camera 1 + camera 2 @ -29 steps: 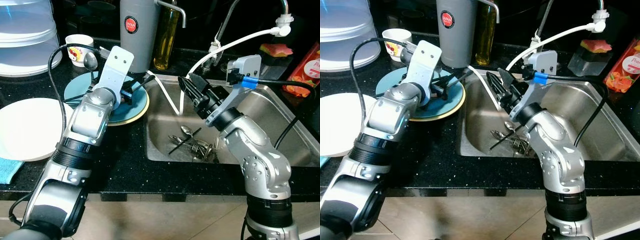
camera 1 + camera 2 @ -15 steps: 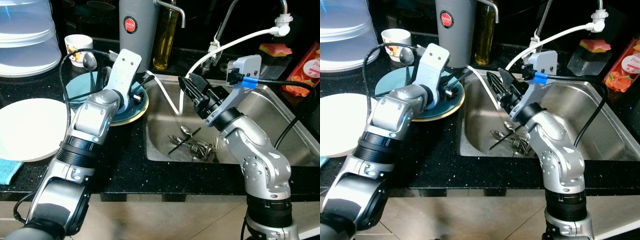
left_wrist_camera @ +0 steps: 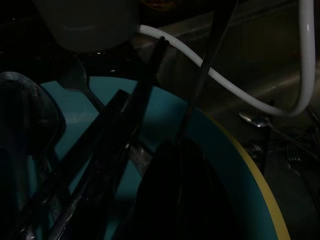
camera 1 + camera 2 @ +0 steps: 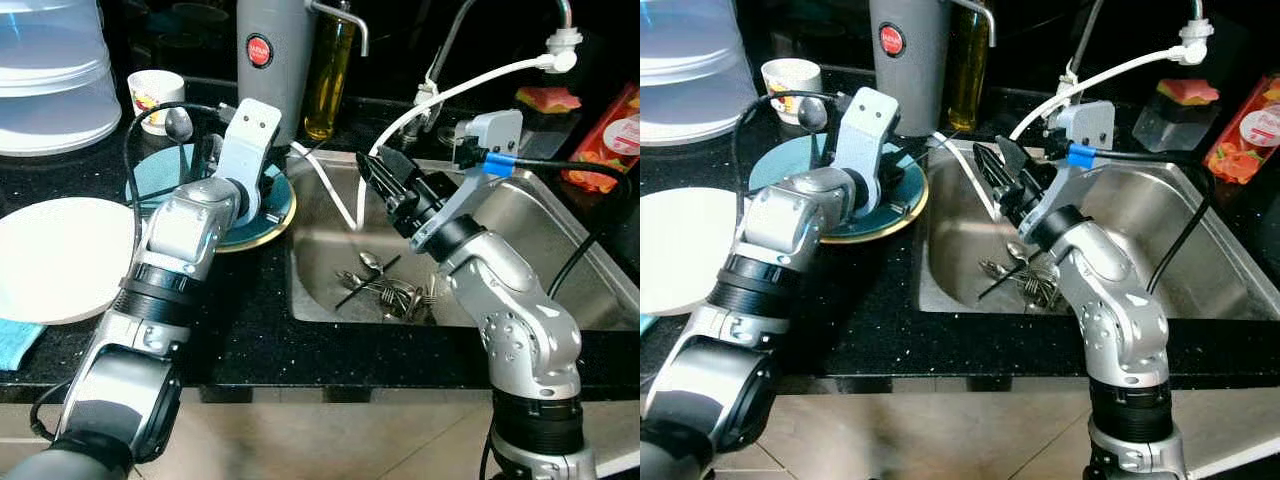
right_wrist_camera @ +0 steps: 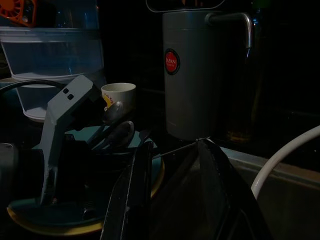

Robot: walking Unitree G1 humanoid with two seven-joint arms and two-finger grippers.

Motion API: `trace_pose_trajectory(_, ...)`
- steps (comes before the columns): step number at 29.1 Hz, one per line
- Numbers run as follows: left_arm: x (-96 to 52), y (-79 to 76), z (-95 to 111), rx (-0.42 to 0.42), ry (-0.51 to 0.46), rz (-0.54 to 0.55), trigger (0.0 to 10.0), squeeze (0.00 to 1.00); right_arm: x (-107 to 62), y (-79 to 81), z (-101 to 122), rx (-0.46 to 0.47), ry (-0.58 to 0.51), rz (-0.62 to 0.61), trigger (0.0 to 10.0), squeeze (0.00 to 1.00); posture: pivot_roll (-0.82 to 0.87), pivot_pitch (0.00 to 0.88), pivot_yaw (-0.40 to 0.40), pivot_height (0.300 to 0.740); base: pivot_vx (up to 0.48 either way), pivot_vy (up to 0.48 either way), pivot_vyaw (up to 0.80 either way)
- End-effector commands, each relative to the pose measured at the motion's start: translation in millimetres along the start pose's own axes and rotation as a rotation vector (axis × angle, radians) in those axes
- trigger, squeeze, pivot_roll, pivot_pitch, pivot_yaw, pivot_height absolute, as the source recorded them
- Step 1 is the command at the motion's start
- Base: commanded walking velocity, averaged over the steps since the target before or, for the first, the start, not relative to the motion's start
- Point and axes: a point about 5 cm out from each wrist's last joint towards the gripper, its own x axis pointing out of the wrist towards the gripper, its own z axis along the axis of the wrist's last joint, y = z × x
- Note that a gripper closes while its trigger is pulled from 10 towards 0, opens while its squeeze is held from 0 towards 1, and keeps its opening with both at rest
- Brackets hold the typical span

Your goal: Kitchen organization

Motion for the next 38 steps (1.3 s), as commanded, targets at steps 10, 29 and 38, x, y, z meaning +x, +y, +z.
trace_pose_trajectory(10, -19.2, -0.5, 40, 0.058, -0.221, -0.010, 10.0, 0.00, 1.0, -3.2, -1, 0.012, -0.008, -0.022, 10.0, 0.00, 0.22, 0.043, -0.115, 0.740, 0.000, 0.000, 0.00)
trace_pose_trajectory(29, -19.6, -10.5, 31, 0.132, -0.197, -0.225, 10.0, 0.00, -0.3, -2.8, -3, 0.025, -0.013, -0.039, 10.0, 0.00, 0.22, 0.027, -0.106, 0.740, 0.000, 0.000, 0.00)
trace_pose_trajectory(38, -31.0, -45.6, 36, 0.218, -0.315, -0.460, 10.0, 0.00, 2.2, -1.4, -5, 0.028, -0.011, -0.033, 10.0, 0.00, 0.22, 0.020, -0.116, 0.740, 0.000, 0.000, 0.00)
